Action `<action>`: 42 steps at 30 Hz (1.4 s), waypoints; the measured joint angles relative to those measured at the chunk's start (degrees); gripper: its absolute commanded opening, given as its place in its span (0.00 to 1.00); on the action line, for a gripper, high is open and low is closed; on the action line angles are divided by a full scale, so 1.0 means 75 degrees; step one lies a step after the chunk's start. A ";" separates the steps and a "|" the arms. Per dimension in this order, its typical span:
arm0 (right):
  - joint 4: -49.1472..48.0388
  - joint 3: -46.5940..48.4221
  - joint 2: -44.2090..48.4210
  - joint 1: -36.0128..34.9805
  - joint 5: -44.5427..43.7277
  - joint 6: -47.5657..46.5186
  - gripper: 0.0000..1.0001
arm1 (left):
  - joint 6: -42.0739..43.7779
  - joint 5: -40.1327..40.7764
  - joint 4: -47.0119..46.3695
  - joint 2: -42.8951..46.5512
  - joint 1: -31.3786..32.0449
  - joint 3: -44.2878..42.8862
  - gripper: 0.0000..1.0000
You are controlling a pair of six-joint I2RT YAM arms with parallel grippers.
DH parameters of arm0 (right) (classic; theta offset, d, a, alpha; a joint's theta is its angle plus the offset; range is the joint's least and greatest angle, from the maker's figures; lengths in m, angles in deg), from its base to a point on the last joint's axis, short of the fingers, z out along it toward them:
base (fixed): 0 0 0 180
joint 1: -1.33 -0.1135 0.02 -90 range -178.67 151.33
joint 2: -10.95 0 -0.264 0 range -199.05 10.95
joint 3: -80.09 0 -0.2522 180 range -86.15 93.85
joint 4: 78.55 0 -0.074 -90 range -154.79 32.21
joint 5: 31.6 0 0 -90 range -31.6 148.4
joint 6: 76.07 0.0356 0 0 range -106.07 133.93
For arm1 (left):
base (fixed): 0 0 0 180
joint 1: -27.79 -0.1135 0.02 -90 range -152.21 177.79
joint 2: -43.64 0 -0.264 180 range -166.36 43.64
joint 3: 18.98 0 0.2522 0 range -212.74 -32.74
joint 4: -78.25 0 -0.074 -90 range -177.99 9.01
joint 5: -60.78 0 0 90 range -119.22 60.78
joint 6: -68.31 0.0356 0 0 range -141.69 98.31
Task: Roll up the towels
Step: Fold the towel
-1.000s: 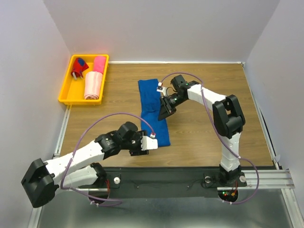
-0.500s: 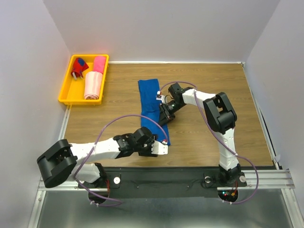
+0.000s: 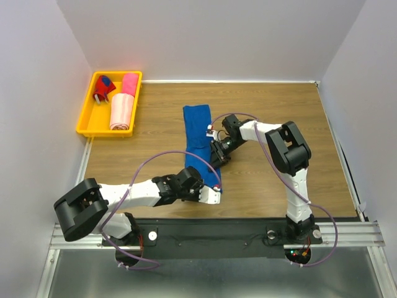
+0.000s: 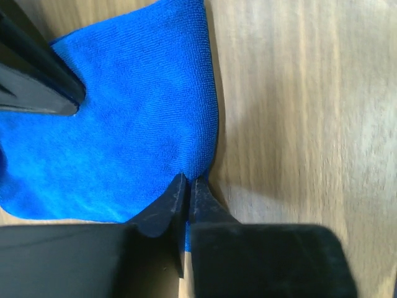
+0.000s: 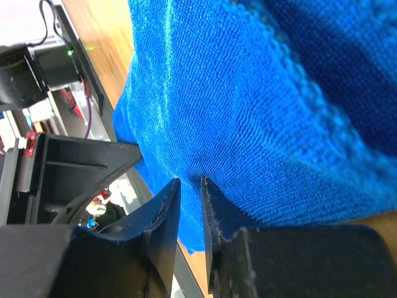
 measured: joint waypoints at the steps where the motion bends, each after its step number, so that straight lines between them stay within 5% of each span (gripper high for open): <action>1: -0.0009 -0.0064 0.0029 0.0000 0.0012 -0.0012 0.26 | -0.0017 -0.0047 0.0023 0.0000 0.0000 0.0000 0.00; 10: 0.0044 -0.0542 0.0973 0.0000 0.0029 -0.0300 0.33 | -0.0140 -0.1416 0.1623 0.0134 0.0044 -0.0912 0.00; 17: -0.0020 0.0379 0.1830 0.0017 -0.0125 -0.0356 0.34 | -0.0353 -0.1888 0.2288 0.0125 -0.0079 -0.1644 0.00; 42: 0.0023 0.1107 0.1772 0.1746 -0.0090 -0.0152 0.43 | 0.0154 -0.2509 0.2632 -0.2127 -0.2923 -0.3864 0.00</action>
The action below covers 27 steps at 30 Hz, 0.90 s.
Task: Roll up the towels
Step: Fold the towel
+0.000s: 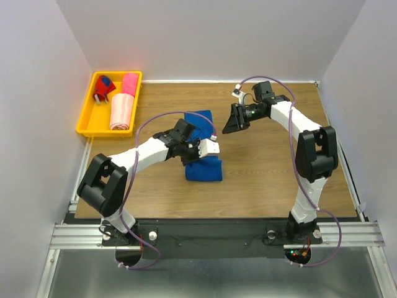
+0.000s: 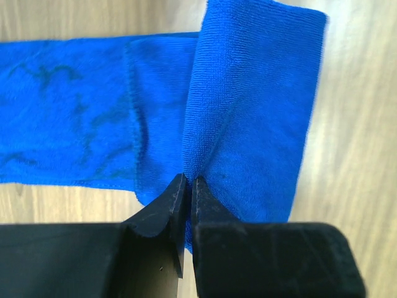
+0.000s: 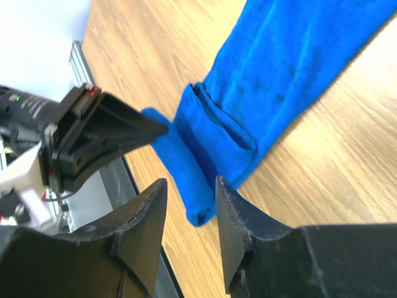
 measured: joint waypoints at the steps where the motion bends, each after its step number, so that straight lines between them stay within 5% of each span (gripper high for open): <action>1: -0.0003 0.0000 0.0000 0.0026 0.0000 0.0000 0.43 | 0.0038 0.0006 -0.0017 -0.0082 -0.0061 -0.0047 0.00; 27: 0.0032 -0.0353 0.0003 -0.0006 0.0321 -0.0032 0.42 | 0.0175 0.0055 -0.0606 -0.1023 -0.0889 -0.0498 0.00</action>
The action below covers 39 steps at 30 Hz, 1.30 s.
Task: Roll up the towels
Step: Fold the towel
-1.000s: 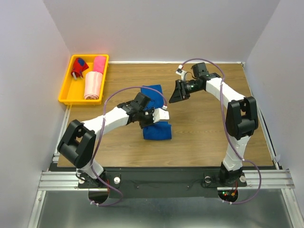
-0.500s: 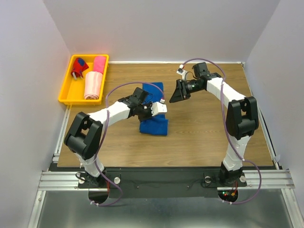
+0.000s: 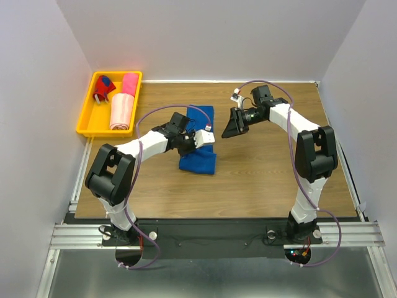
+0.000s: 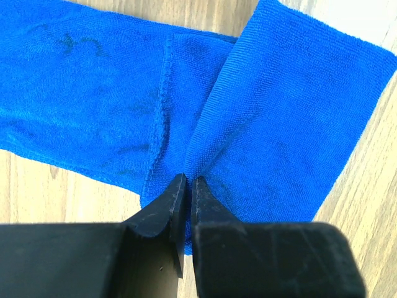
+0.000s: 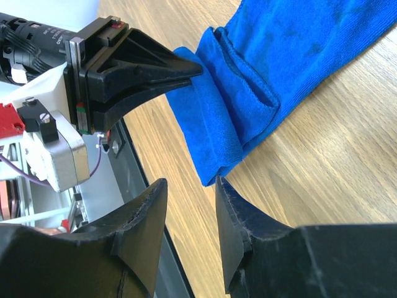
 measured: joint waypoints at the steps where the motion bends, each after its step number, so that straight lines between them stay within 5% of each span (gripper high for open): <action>1: 0.0000 -0.0003 0.0000 0.0000 0.0003 0.0000 0.42 | -0.0015 0.0003 -0.0015 0.0000 -0.0012 0.0000 0.00; 28: -0.0003 -0.0154 0.0012 -0.0003 0.0070 -0.0061 0.42 | -0.0125 0.0006 -0.0309 0.0323 -0.0437 0.0294 0.00; 39: -0.0003 -0.0154 0.0015 -0.0009 0.0137 -0.0114 0.42 | -0.0044 0.0122 -0.0391 -0.0015 -0.0507 0.0280 0.41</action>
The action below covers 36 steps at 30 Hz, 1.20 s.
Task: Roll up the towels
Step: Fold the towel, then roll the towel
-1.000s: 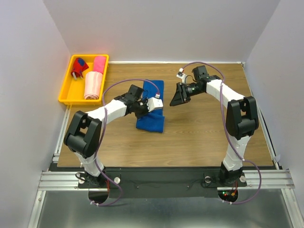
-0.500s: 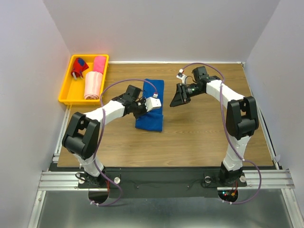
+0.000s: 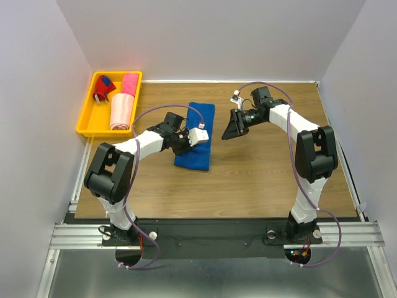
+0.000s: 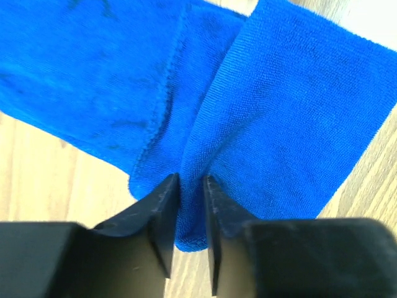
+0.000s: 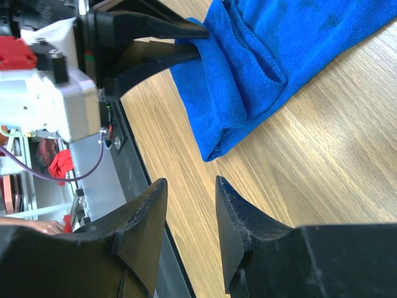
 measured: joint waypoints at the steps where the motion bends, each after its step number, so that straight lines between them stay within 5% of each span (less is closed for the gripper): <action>1: 0.0000 0.0000 0.0000 0.0000 0.0012 0.0003 0.42 | -0.0003 -0.0003 0.0064 -0.0020 -0.0006 -0.0023 0.43; 5: -0.0003 0.0003 0.0000 -0.0055 0.0082 0.0026 0.42 | -0.0137 -0.0119 0.0562 0.0073 -0.0134 -0.0364 0.65; 14: -0.0189 0.0423 -0.0286 -0.1612 0.0379 0.0303 0.41 | -0.0927 -0.0373 0.1005 0.2352 -0.0970 -0.0656 0.81; 21: -0.2774 0.0108 -0.1067 -0.2664 0.0600 0.2302 0.52 | -0.2098 -0.0597 0.0618 0.4438 -0.1058 0.0577 0.84; 29: -0.5601 -0.0020 -0.2908 -0.2637 0.0766 0.4552 0.54 | -0.3115 -0.0918 0.0452 0.4759 -0.1058 0.1507 0.84; 36: -0.7149 -0.0909 -0.2850 -0.2597 0.1268 0.5301 0.54 | -0.2565 -0.1189 0.0472 0.5161 -0.1049 0.1947 0.82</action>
